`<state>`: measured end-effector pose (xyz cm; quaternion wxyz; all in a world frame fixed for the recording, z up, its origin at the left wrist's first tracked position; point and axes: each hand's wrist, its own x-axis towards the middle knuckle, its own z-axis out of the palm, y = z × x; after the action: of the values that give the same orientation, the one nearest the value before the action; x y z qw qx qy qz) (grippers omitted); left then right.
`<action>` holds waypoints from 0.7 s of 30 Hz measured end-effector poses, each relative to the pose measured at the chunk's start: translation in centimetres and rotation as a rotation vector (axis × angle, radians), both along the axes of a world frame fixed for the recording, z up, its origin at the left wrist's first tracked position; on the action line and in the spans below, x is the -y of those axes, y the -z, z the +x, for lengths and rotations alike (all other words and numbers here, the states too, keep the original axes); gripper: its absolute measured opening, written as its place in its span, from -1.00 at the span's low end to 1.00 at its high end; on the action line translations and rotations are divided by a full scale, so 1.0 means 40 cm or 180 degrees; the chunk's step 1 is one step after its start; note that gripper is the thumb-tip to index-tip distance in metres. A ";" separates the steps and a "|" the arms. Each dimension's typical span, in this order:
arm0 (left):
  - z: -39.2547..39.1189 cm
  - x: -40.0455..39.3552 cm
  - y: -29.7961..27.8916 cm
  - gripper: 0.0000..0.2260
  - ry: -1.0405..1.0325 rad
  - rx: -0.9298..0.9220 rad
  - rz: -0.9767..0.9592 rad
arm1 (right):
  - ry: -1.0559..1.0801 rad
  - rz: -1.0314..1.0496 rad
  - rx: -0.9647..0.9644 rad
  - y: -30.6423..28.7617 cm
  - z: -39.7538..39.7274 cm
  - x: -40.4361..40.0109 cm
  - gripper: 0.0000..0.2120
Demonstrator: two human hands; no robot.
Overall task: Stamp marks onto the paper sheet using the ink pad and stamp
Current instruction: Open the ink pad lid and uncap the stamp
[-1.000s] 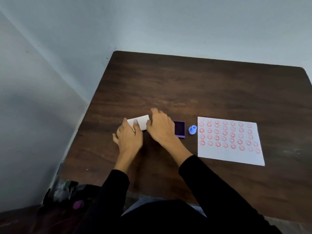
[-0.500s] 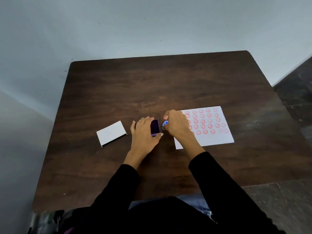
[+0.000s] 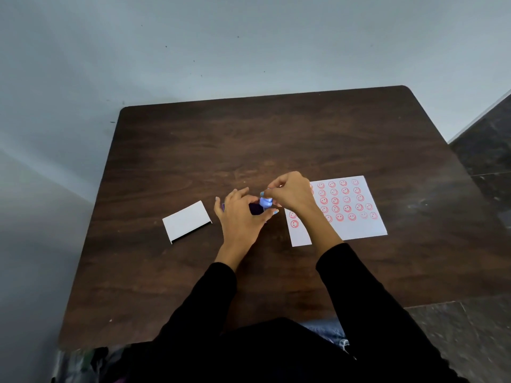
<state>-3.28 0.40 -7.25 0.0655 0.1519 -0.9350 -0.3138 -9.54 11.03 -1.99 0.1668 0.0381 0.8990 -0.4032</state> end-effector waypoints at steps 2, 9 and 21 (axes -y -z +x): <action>-0.005 -0.003 -0.001 -0.69 -0.0029 0.0029 -0.0002 | 0.0019 0.0005 0.0042 -0.002 -0.002 0.002 -0.89; -0.025 -0.001 -0.004 -0.76 0.0067 0.0029 -0.0059 | -0.0040 0.0089 -0.0139 0.006 -0.017 0.003 -0.83; -0.038 -0.020 0.007 -0.82 0.0313 0.0199 -0.0218 | -0.0617 -0.0215 0.0269 0.003 -0.045 -0.049 -0.83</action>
<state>-4.82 1.21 -7.51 0.0259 0.1132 -0.9531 -0.2795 -11.34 12.97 -2.11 0.2440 -0.0378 0.8765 -0.4133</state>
